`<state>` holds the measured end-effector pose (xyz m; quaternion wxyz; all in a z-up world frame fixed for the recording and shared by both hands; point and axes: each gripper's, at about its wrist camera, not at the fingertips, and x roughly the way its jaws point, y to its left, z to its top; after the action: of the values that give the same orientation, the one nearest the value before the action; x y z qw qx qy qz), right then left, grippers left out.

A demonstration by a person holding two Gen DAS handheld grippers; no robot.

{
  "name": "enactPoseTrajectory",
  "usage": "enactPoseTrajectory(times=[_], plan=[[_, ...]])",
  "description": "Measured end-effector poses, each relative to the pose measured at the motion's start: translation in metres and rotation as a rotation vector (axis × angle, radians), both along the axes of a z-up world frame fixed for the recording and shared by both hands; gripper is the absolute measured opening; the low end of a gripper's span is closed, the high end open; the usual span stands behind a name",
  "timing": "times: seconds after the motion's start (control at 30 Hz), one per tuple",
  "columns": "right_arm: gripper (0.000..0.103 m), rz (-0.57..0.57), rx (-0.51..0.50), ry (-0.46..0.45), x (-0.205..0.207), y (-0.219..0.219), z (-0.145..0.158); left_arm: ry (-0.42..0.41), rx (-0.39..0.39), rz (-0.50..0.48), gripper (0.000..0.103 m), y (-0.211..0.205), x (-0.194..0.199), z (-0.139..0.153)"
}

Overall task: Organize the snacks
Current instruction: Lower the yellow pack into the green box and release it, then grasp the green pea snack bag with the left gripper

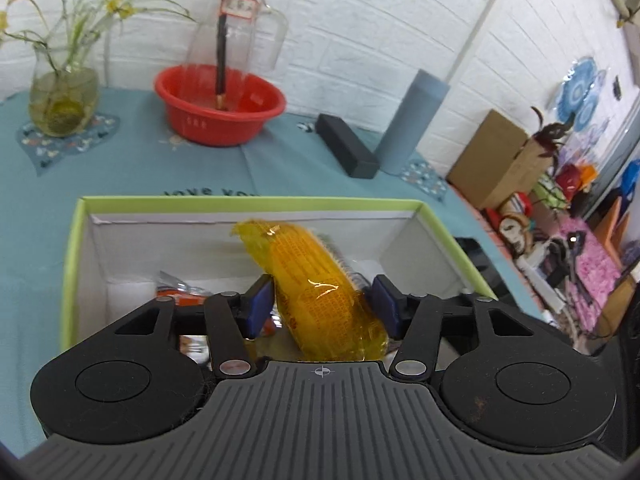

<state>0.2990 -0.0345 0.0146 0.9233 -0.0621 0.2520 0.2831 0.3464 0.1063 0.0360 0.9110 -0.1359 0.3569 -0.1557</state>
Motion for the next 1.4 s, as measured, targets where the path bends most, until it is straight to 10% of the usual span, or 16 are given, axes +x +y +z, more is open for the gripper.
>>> enactPoseTrajectory(times=[0.4, 0.73, 0.97, 1.4], plan=[[0.094, -0.221, 0.082, -0.193, -0.158, -0.118, 0.047, -0.280, -0.075, -0.046, 0.067, -0.010, -0.158, 0.067], [0.094, -0.399, 0.093, 0.052, -0.249, -0.166, -0.039, 0.031, -0.163, -0.261, 0.051, -0.099, -0.218, -0.022], [0.093, -0.303, 0.090, 0.085, -0.261, -0.156, -0.056, 0.065, -0.057, -0.324, 0.043, -0.140, -0.227, -0.035], [0.093, -0.262, 0.072, 0.108, -0.256, -0.167, -0.057, 0.188, -0.122, -0.453, 0.040, -0.165, -0.225, -0.051]])
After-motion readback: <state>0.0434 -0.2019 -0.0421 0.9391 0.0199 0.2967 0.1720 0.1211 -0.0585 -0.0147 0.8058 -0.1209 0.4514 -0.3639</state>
